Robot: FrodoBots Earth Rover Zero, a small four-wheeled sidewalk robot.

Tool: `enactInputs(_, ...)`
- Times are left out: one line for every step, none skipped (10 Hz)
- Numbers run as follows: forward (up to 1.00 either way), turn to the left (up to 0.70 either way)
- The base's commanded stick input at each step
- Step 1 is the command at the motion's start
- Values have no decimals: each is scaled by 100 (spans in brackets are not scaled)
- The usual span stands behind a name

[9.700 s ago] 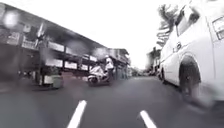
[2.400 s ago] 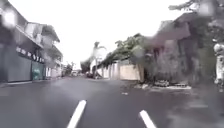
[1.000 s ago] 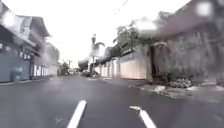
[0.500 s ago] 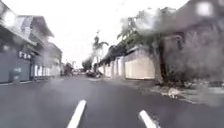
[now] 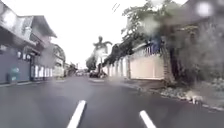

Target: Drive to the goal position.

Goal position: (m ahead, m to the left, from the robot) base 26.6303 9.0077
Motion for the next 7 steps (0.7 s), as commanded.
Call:
enactInputs(100,8)
enactInputs(100,5)
enactInputs(100,15)
enactInputs(100,0)
enactInputs(100,0)
enactInputs(100,0)
enactInputs(100,4)
